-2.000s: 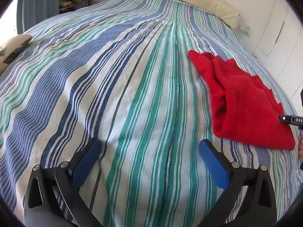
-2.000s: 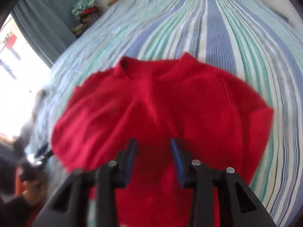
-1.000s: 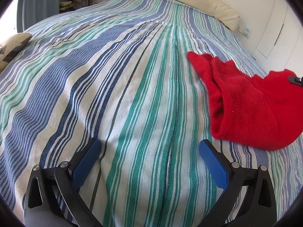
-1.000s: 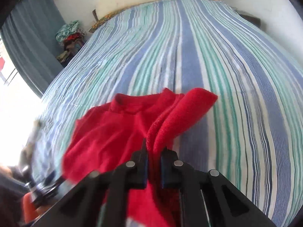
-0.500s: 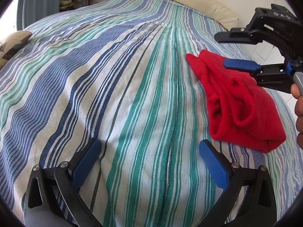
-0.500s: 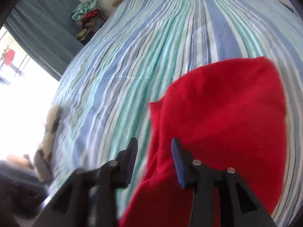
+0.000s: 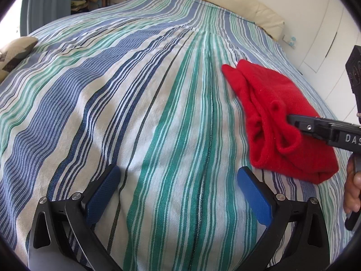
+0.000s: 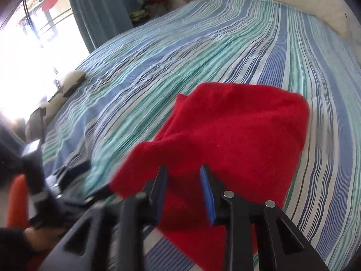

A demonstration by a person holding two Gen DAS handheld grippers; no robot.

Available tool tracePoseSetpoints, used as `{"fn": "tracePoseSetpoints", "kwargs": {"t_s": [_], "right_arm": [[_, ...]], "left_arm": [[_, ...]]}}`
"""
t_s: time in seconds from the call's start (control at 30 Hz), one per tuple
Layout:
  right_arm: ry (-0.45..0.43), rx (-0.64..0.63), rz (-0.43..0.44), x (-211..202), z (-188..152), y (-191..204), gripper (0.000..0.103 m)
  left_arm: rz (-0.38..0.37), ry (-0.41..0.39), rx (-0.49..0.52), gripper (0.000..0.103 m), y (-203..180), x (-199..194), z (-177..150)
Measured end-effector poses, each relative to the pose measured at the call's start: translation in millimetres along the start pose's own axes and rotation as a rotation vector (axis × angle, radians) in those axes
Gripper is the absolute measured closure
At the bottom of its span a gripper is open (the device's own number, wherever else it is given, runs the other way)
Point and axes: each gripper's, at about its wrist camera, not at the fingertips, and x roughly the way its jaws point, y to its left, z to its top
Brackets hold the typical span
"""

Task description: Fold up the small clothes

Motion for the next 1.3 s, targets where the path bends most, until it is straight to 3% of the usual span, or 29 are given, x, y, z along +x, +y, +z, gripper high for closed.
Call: {"fn": "tracePoseSetpoints", "kwargs": {"t_s": [0.1, 0.23, 0.33, 0.43, 0.57, 0.67, 0.8, 0.9, 1.03, 1.13, 1.3], "right_arm": [[0.064, 0.020, 0.041, 45, -4, 18, 0.074], [0.022, -0.070, 0.040, 47, 0, 47, 0.071], [-0.016, -0.076, 0.045, 22, 3, 40, 0.067], [-0.134, 0.014, 0.065, -31, -2, 15, 0.067], [-0.224, 0.117, -0.023, -84, -34, -19, 0.067], [-0.154, 0.158, -0.002, -71, -59, -30, 0.067], [0.003, 0.201, 0.024, -12, -93, -31, 0.068], [-0.069, 0.176, -0.039, -23, -96, -17, 0.068], [-0.132, 0.184, -0.044, -51, -103, -5, 0.052], [-0.146, 0.166, -0.091, -62, -116, 0, 0.046], [-0.134, 0.194, -0.138, -68, -138, -11, 0.045]], "left_arm": [[-0.006, 0.000, -0.004, 0.001, 1, 0, 0], [-0.012, -0.002, -0.008, 0.001, 2, -1, -1], [-0.017, -0.004, -0.011, 0.001, 2, -1, 0], [-0.019, -0.005, -0.013, 0.001, 2, -2, -1], [-0.015, -0.004, -0.011, 0.001, 2, -2, -1], [-0.012, -0.002, -0.009, 0.001, 2, -2, -1], [-0.003, 0.004, -0.002, 0.001, 1, -1, 0], [0.008, 0.007, 0.005, 0.001, -2, 1, 0], [0.005, 0.004, 0.002, 0.001, -1, 2, 1], [0.004, 0.003, 0.001, 0.001, -1, 2, 0], [0.004, 0.003, 0.001, 0.001, -1, 2, 0]]}}
